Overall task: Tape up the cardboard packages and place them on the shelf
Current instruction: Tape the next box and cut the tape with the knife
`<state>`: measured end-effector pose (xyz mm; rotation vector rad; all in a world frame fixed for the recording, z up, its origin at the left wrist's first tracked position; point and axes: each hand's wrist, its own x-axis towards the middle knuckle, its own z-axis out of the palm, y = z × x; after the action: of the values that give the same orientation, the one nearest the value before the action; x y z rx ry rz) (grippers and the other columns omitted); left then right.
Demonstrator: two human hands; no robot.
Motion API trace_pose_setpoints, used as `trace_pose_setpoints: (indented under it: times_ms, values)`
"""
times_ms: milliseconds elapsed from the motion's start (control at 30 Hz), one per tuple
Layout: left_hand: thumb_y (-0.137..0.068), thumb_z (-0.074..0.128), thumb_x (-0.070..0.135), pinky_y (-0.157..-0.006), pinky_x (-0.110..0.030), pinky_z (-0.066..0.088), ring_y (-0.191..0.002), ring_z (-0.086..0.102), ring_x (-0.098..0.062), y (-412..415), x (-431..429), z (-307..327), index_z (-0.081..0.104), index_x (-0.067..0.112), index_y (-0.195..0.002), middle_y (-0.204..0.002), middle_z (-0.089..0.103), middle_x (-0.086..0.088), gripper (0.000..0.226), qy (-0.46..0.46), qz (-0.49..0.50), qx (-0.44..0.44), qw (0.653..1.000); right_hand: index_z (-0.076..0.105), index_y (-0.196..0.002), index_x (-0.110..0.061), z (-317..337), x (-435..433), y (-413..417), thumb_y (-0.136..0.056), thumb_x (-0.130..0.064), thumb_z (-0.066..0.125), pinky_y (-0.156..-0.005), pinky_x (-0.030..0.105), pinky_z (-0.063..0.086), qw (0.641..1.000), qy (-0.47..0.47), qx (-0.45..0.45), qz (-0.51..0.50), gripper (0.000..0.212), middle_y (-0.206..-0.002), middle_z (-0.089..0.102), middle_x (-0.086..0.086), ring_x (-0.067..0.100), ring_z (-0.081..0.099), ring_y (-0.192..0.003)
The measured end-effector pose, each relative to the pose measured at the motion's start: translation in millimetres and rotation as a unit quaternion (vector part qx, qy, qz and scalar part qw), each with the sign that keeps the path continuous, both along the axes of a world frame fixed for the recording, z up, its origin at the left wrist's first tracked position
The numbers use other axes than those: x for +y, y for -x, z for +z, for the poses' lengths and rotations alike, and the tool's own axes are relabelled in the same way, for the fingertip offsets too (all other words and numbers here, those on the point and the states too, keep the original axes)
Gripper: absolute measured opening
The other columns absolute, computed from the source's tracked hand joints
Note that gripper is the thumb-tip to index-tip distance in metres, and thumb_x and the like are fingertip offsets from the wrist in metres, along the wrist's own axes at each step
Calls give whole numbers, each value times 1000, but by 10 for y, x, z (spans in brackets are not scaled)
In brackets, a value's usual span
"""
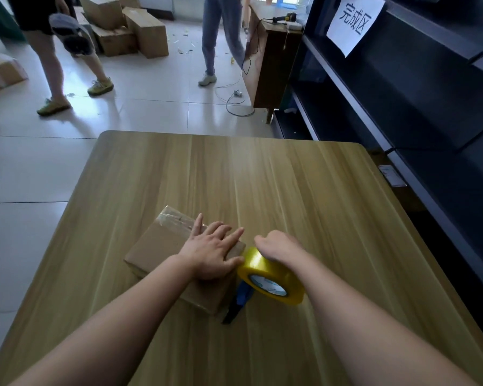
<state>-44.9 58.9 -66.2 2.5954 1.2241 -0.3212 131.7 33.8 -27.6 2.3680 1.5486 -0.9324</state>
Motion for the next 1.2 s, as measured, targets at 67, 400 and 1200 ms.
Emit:
trace_pose_setpoints:
  times_ms: [67, 400, 1200]
  values:
    - [-65, 12, 89, -110, -63, -19, -149, -5, -20, 6, 14, 58, -8, 34, -152, -162, 8, -2, 106, 35, -20, 16, 999, 55, -131, -3, -58, -16, -57, -96, -45, 36, -99, 38, 44, 1000, 12, 16, -8, 59, -137, 55, 19, 37, 53, -122]
    - [-59, 64, 78, -108, -68, -13, -147, 1, -25, -130, -205, 139, -8, 18, -153, -155, 15, -4, 133, 36, 5, 39, 999, 66, -102, -8, -44, -98, -99, -97, -63, 30, -86, 38, 45, 999, -28, 33, 13, 66, -116, 65, 18, 36, 59, -109]
    - [-44, 84, 35, -103, -51, 44, -126, 41, -25, 671, 148, 688, 32, 65, -115, -134, 38, 1, 93, 314, 212, -420, 825, 60, -129, -17, 1608, 555, 539, -80, -79, 48, -96, 45, 49, 973, -165, 63, 145, 80, -124, 62, 5, 28, 60, -108]
